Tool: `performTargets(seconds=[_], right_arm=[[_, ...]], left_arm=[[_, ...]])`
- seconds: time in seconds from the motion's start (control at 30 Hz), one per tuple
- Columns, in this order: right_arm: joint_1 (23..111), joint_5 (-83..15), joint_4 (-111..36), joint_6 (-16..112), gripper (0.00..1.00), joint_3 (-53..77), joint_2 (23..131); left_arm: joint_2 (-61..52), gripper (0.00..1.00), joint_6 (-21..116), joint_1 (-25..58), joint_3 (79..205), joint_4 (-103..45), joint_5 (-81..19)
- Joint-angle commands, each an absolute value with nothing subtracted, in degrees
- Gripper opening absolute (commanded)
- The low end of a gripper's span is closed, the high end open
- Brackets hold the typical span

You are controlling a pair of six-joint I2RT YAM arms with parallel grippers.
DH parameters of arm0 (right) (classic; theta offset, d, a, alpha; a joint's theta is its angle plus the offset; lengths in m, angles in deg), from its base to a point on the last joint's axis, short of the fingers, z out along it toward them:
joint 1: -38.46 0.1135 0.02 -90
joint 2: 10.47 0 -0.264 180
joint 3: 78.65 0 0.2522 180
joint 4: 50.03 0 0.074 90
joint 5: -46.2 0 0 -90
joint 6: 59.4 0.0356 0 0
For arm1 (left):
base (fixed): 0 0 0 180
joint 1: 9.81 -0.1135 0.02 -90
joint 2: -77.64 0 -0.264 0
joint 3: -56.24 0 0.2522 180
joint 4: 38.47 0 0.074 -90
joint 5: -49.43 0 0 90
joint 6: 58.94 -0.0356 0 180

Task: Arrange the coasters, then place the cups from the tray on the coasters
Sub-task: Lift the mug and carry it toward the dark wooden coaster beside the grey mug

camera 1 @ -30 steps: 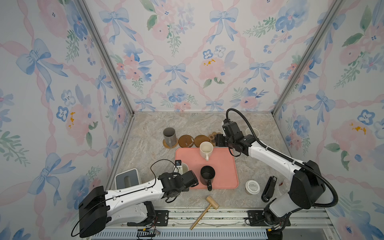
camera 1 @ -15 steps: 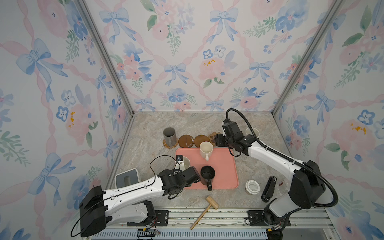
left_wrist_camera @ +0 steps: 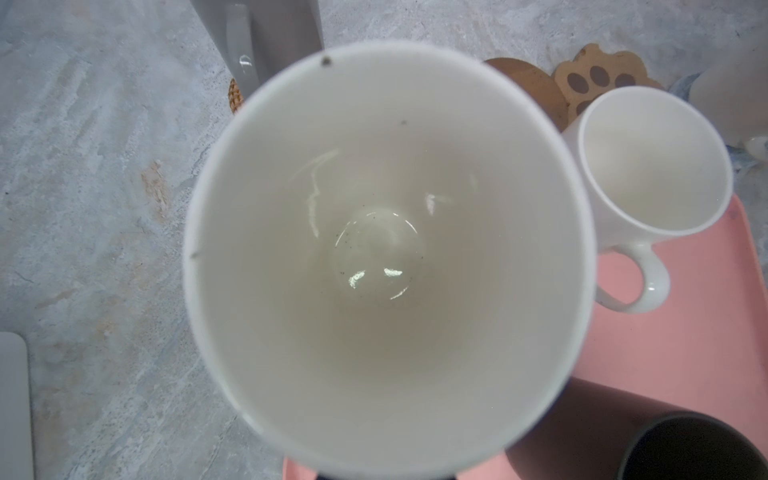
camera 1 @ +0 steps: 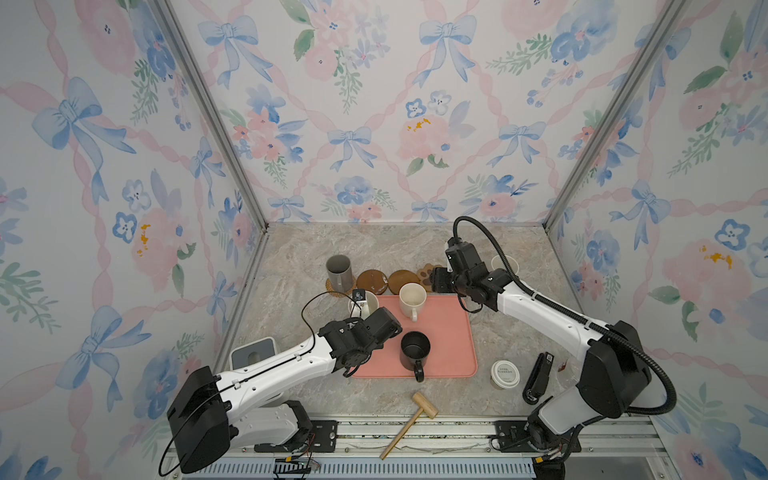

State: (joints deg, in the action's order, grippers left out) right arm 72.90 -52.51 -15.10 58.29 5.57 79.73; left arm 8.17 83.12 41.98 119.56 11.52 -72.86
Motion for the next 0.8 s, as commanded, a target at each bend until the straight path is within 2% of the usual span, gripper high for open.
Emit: performTargets(seconds=[0.0,0.5,0.77], right_arm=[[72.1,-52.3,-15.3,58.0,0.63,5.0,77.5],[70.9,-51.6,-15.5,57.7,0.63,3.8,76.8],[69.5,-50.7,-15.5,57.7,0.63,3.0,76.2]], left_arm=[[7.5,0.0,76.3,39.3,122.5,3.3,-72.8],[-3.0,0.0,64.3,27.6,128.4,-8.6,-63.6],[-11.3,0.0,60.8,24.5,134.5,-10.0,-61.4]])
